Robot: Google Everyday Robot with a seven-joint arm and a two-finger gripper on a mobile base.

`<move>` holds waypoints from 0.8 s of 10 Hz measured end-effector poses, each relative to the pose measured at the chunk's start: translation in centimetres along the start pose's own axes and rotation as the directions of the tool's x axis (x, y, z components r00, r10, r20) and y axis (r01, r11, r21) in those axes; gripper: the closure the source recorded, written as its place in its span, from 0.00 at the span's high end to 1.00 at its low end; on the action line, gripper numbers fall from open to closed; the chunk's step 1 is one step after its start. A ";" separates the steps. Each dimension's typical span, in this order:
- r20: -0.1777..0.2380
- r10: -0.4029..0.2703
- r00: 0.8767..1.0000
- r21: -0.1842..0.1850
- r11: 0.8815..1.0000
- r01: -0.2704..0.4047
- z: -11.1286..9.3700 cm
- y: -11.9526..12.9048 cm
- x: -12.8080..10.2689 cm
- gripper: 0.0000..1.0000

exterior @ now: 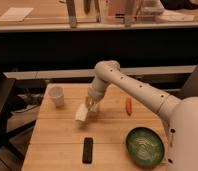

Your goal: Place the white sponge in the ceramic bowl

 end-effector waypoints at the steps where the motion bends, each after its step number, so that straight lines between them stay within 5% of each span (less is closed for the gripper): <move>1: -0.004 0.001 1.000 0.000 1.000 -0.001 -0.2 0.2 0.0 0.01; 8: -0.010 0.048 0.999 0.005 0.999 -0.048 -3.4 4.0 1.3 0.01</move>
